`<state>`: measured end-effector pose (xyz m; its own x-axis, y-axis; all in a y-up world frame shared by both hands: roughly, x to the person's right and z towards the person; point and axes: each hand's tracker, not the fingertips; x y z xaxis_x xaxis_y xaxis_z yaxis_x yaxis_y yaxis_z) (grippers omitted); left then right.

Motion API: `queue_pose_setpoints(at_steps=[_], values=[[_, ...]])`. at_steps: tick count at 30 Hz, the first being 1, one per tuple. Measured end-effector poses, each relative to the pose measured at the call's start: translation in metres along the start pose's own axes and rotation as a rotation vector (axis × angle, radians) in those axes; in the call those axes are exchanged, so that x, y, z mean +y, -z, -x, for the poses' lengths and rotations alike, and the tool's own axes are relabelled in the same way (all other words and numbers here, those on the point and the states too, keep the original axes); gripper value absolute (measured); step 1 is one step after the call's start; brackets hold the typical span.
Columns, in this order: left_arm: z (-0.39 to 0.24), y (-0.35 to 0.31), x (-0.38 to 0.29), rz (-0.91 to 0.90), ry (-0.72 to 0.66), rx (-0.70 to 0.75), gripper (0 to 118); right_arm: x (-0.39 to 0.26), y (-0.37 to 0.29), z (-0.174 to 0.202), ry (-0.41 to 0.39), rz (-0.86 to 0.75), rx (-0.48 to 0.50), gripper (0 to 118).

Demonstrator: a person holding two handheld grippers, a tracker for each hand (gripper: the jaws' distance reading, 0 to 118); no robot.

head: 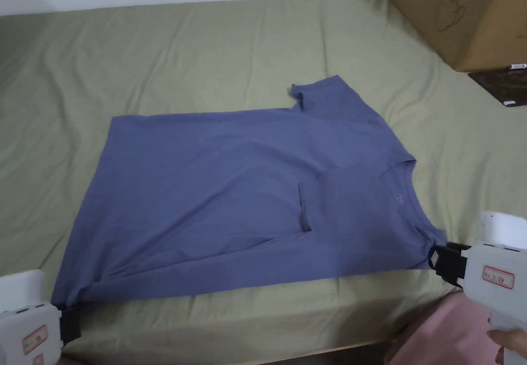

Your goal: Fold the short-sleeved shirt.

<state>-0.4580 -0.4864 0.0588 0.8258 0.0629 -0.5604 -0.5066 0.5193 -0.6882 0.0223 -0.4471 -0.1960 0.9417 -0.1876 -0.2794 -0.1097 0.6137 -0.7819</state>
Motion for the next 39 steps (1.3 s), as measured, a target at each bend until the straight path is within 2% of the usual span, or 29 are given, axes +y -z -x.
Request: queue_pose_setpoints(at_steps=[1, 2, 3, 5, 7, 8, 9, 11, 13, 14, 19, 23, 27, 34, 38, 39], values=[[-0.002, -0.002, 0.001, 0.0, 0.004, 0.002, 0, 0.003, 0.001, -0.001, -0.026, -0.013, -0.03, 44], [-0.002, -0.003, 0.003, -0.001, 0.003, 0.003, 0, 0.007, 0.005, -0.002, -0.044, -0.02, -0.049, 73], [-0.003, -0.004, 0.004, -0.001, -0.001, 0.003, 0, 0.011, 0.009, -0.005, -0.049, -0.013, -0.044, 80], [-0.005, -0.004, 0.005, -0.002, -0.008, -0.001, 0, 0.016, 0.021, -0.013, -0.041, -0.028, 0.001, 80], [-0.008, -0.005, 0.006, -0.002, -0.007, 0.004, 0, 0.02, 0.043, -0.017, -0.04, 0.079, 0.017, 79], [-0.007, -0.003, 0.007, -0.001, -0.005, 0.009, 0, 0.018, 0.053, -0.019, -0.058, 0.129, 0.037, 78], [-0.007, -0.003, 0.007, 0.0, -0.005, 0.01, 0, 0.016, 0.059, -0.019, -0.059, 0.14, 0.039, 67], [-0.008, -0.004, 0.007, 0.007, -0.008, 0.011, 0, 0.011, 0.07, -0.017, -0.094, 0.18, -0.027, 3], [-0.006, -0.005, 0.008, 0.012, -0.006, 0.019, 0, 0.015, 0.056, -0.018, -0.073, 0.127, 0.027, 3], [-0.006, -0.009, 0.009, 0.009, -0.004, 0.022, 0, 0.018, 0.048, -0.016, -0.069, 0.081, 0.008, 3], [-0.004, -0.017, 0.023, -0.009, -0.014, 0.014, 0, 0.038, 0.03, -0.017, -0.066, 0.061, 0.036, 3], [-0.003, -0.018, 0.053, -0.045, -0.011, 0.01, 0, 0.062, 0.026, -0.02, 0.03, 0.011, 0.088, 3], [-0.005, -0.006, 0.103, -0.085, 0.001, 0.034, 0, 0.088, 0.039, -0.017, 0.053, -0.013, 0.051, 3], [-0.019, 0.051, 0.181, -0.077, 0.056, 0.087, 0, 0.109, 0.092, -0.02, 0.1, 0.055, -0.005, 3], [-0.019, 0.075, 0.193, -0.033, 0.082, 0.146, 32, 0.108, 0.104, -0.017, 0.106, 0.08, -0.093, 29], [-0.016, 0.075, 0.193, -0.017, 0.067, 0.135, 66, 0.107, 0.1, -0.016, 0.098, 0.068, -0.082, 51]])
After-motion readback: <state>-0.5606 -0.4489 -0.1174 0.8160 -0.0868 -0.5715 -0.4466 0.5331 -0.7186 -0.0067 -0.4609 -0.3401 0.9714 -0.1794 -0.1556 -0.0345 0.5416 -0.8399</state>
